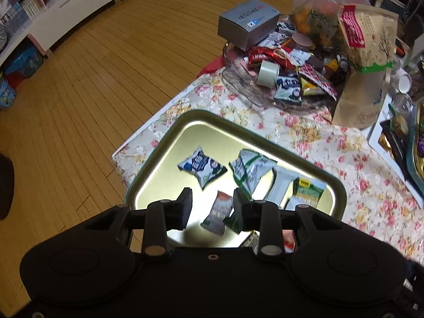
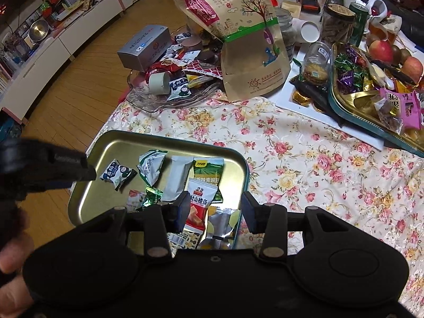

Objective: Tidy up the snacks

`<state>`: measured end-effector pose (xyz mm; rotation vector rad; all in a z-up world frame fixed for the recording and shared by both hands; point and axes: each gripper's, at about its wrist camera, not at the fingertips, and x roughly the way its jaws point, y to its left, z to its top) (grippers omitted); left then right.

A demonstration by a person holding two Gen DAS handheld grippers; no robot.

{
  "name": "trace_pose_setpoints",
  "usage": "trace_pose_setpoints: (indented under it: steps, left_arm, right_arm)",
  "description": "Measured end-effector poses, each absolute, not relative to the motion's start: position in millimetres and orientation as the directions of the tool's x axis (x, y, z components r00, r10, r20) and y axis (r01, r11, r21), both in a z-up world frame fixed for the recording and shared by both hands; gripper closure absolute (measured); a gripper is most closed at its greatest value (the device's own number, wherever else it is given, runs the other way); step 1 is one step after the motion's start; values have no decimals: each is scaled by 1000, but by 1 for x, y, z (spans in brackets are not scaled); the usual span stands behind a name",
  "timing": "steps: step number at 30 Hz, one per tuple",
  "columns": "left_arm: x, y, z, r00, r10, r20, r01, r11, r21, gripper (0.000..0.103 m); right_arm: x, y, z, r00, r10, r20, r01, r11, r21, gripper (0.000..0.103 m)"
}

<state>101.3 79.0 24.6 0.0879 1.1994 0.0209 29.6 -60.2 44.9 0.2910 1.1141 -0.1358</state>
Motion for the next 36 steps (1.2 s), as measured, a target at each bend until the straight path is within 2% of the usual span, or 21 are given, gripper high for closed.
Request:
trace_pose_setpoints:
  steps: [15, 26, 36]
  left_arm:
    - [43, 88, 22, 391, 37, -920, 80, 994, 73, 60]
    - [19, 98, 19, 398, -15, -917, 94, 995, 24, 60]
    - [12, 97, 17, 412, -20, -911, 118, 993, 31, 60]
  right_arm:
    - [9, -53, 35, 423, -47, -905, 276, 958, 79, 58]
    - [-20, -49, 38, 427, -58, -902, 308, 947, 85, 58]
    - [-37, -42, 27, 420, -90, -903, 317, 947, 53, 58]
